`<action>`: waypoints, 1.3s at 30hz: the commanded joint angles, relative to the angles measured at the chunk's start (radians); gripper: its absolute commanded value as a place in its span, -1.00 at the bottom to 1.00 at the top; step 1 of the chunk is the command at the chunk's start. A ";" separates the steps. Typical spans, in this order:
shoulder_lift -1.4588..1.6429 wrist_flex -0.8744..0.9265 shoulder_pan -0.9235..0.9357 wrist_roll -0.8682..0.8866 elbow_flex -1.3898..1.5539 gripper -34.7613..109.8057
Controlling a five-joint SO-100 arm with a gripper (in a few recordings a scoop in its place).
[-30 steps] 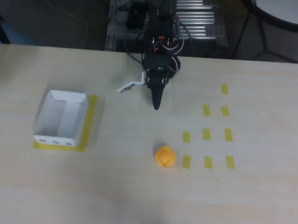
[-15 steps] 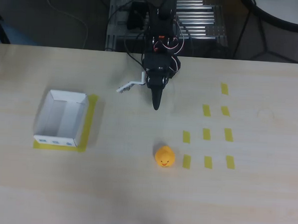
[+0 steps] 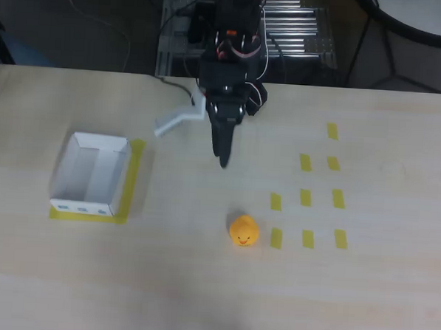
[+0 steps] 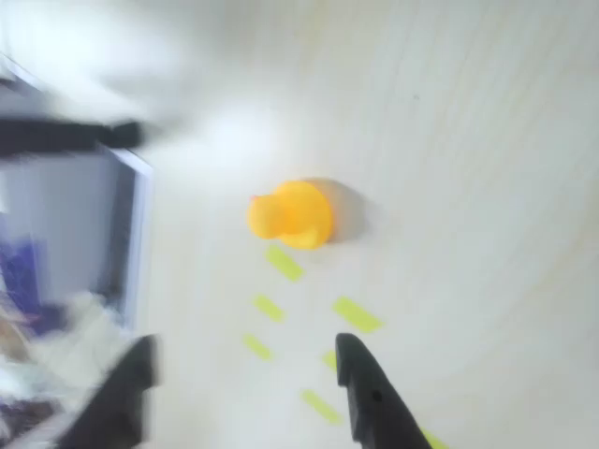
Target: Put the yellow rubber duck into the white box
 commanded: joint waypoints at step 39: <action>-1.232 0.321 -0.092 -0.477 -1.114 0.07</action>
